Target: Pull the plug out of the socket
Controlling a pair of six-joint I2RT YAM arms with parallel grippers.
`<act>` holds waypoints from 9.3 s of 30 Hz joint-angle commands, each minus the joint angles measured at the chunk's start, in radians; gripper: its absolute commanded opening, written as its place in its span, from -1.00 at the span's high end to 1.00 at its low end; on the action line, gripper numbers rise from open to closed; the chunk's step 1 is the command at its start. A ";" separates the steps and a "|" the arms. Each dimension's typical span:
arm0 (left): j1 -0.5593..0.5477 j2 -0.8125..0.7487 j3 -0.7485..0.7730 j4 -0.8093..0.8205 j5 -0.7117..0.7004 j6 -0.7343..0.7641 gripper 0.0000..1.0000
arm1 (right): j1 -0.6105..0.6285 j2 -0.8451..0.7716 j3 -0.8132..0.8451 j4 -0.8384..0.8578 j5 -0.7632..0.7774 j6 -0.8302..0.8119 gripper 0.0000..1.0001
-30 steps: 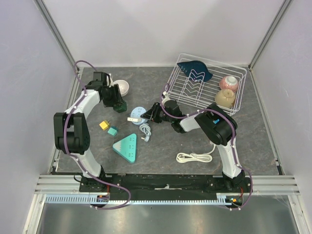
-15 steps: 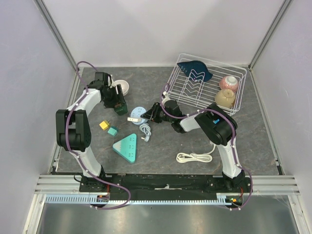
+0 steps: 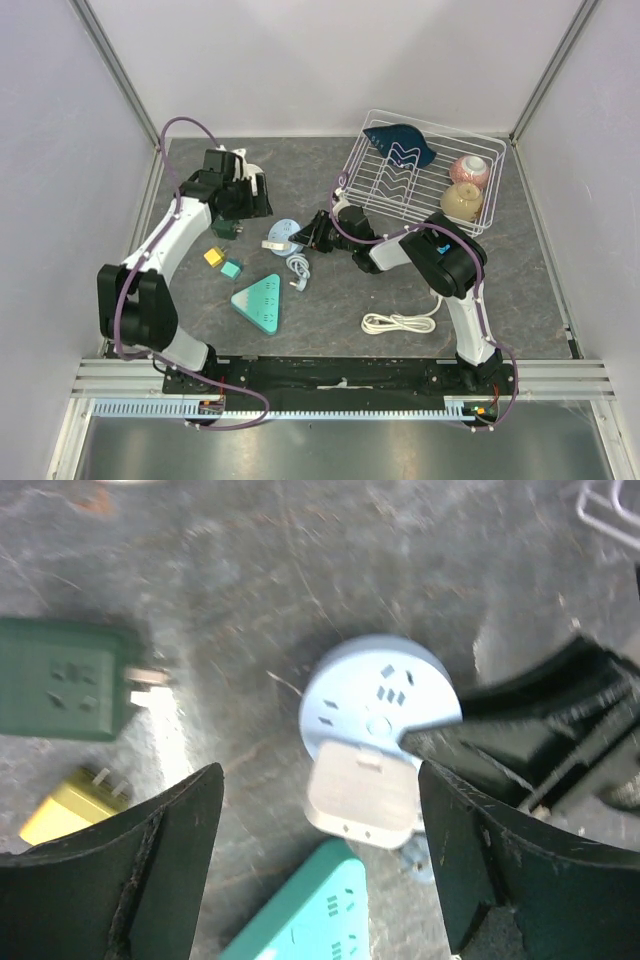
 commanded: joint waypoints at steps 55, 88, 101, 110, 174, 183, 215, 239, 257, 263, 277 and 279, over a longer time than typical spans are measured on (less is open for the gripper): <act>-0.140 -0.029 -0.198 0.133 0.185 0.230 0.90 | -0.021 0.046 -0.050 -0.175 0.031 -0.107 0.90; -0.136 -0.112 -0.058 -0.019 0.152 0.161 0.96 | -0.015 0.010 -0.053 -0.232 0.077 -0.152 0.75; -0.115 -0.180 -0.073 -0.005 0.100 0.103 0.96 | -0.020 -0.046 -0.088 -0.147 0.001 -0.086 -0.24; -0.101 -0.143 0.014 0.007 0.063 0.080 0.96 | -0.021 -0.209 0.004 -0.336 0.031 -0.118 -0.79; -0.159 -0.248 -0.173 0.253 0.283 -0.049 -0.90 | -0.170 -0.879 0.065 -1.557 0.936 -0.488 -0.94; -0.173 -0.342 -0.271 0.262 0.226 -0.011 -0.91 | -0.170 -0.714 0.070 -1.532 0.985 -0.528 -0.84; -0.178 -0.391 -0.277 0.270 0.211 -0.015 -0.91 | -0.178 -0.680 0.027 -1.571 1.070 -0.514 -0.51; -0.193 -0.430 -0.294 0.291 0.204 -0.035 -0.84 | -0.218 -0.770 -0.036 -1.473 0.956 -0.545 0.58; -0.532 -0.277 -0.322 0.570 0.129 -0.281 -0.50 | -0.259 -0.996 -0.061 -1.376 0.620 -0.522 1.00; -0.603 -0.032 -0.279 0.783 0.203 -0.408 -0.39 | -0.262 -1.002 -0.097 -1.351 0.599 -0.538 1.00; -0.658 0.320 -0.035 0.948 0.252 -0.517 -0.29 | -0.282 -0.985 -0.102 -1.384 0.683 -0.577 0.10; -0.663 0.334 -0.021 0.952 0.255 -0.520 -0.28 | -0.284 -0.974 -0.104 -1.397 0.701 -0.574 0.09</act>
